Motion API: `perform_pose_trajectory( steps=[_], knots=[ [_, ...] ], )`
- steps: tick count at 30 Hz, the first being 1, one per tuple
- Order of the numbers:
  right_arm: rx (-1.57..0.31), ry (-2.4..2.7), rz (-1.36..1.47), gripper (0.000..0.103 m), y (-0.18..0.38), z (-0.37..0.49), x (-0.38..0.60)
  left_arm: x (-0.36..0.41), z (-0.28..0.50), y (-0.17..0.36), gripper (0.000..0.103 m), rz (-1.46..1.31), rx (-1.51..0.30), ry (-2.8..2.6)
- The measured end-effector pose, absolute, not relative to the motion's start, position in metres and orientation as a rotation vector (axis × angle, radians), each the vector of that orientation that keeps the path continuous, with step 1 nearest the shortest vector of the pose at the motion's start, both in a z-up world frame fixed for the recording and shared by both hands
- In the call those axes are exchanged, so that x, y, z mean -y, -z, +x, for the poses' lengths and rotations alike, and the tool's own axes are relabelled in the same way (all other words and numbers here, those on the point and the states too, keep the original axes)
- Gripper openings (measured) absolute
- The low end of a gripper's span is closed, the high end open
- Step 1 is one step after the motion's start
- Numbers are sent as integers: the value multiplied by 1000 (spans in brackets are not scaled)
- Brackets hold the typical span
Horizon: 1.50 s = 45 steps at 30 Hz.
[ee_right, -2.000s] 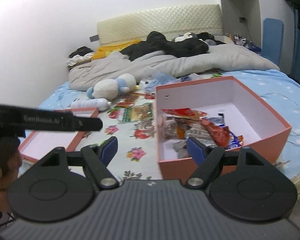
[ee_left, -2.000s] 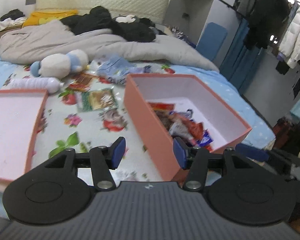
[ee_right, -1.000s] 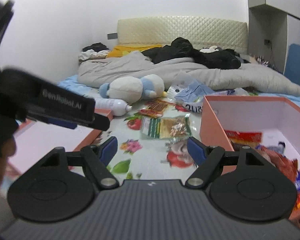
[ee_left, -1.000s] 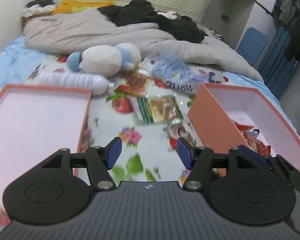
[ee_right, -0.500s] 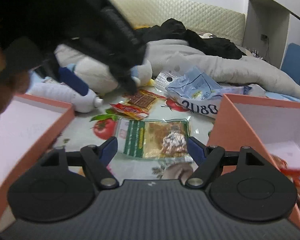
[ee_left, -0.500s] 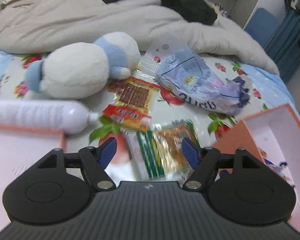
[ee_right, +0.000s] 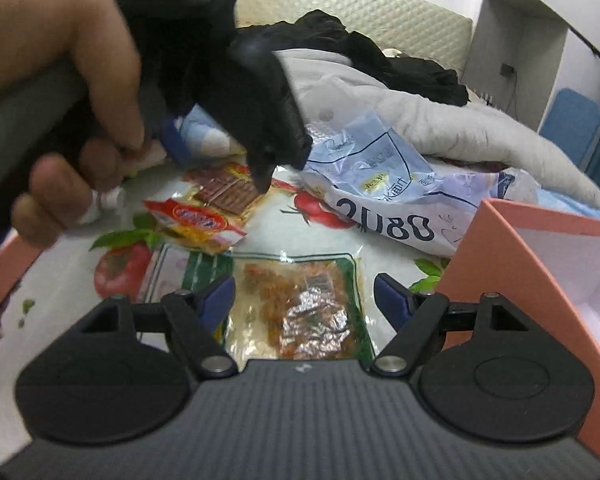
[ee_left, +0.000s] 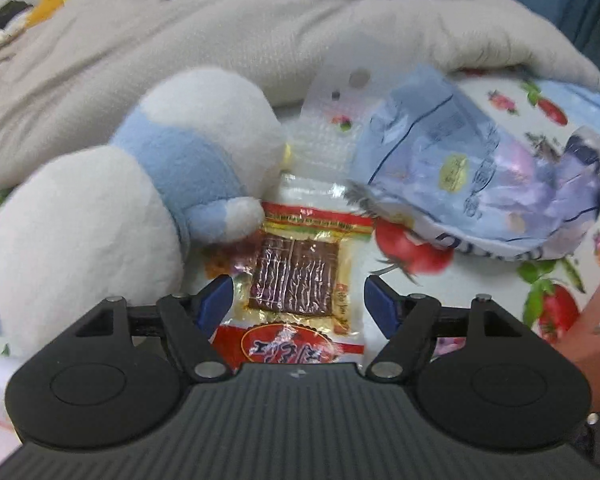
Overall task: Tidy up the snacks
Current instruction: 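Grasp the brown-strip snack packet with the left gripper while the right grasps the green-labelled packet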
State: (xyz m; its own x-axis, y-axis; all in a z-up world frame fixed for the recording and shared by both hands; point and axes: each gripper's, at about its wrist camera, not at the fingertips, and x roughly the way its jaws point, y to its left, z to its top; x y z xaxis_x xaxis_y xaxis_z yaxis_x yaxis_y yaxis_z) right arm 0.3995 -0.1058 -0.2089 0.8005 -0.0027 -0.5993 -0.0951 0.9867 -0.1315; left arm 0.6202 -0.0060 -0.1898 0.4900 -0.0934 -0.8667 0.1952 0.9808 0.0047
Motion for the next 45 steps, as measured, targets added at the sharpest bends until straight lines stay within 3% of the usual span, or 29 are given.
perform_pose_trajectory(
  steps=[13, 21, 32, 43, 45],
  knots=[
    [-709, -50, -150, 81, 233, 417, 105, 14, 643, 218, 77, 113, -1043, 191],
    [-727, -76, -93, 80, 234, 414, 110, 16, 643, 211, 59, 155, -1068, 192],
    [-698, -75, -156, 45, 226, 394, 109, 13, 626, 206, 56, 171, -1084, 176],
    [-734, -131, -145, 40, 210, 335, 111, 10, 553, 184, 54, 146, -1107, 199],
    [-738, -148, -157, 40, 207, 321, 111, 7, 532, 178, 28, 122, -1112, 210]
  ],
)
